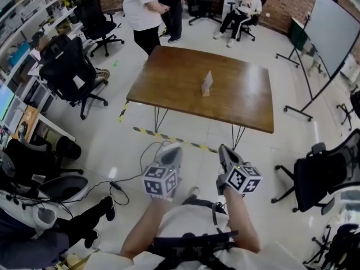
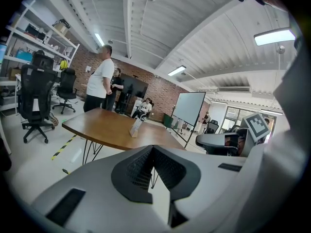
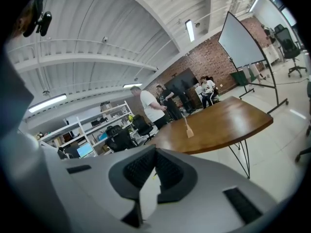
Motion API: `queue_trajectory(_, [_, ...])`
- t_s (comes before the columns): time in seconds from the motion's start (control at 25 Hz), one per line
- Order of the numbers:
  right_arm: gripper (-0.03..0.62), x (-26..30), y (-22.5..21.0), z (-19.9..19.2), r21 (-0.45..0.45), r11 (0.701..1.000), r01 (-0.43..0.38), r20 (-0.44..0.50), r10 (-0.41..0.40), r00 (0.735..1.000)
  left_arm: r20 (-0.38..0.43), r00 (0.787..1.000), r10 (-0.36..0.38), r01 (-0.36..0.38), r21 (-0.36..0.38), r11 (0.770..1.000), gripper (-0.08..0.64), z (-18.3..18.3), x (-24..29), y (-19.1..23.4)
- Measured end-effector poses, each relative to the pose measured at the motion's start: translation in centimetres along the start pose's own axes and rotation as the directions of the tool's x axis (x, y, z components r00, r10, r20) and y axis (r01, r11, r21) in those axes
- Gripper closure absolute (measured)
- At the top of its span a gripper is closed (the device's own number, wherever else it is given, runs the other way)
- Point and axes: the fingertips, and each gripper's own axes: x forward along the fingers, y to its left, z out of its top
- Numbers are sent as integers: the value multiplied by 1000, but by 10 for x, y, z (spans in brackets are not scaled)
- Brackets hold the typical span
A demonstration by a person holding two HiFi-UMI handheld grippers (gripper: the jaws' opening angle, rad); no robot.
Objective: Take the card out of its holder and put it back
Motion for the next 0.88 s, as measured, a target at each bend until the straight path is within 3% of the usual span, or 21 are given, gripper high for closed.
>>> queue_trajectory(0.28, [586,20,-27,28,13,1000,-19,22,19,1000,10,1000,14,-14,12,1000,568,17,37,-3])
queue_trajectory(0.88, [586,56,-73,29,59,998,-5,-19,6,1000,-46,999,27,-26,4,1000,569,11,94,5])
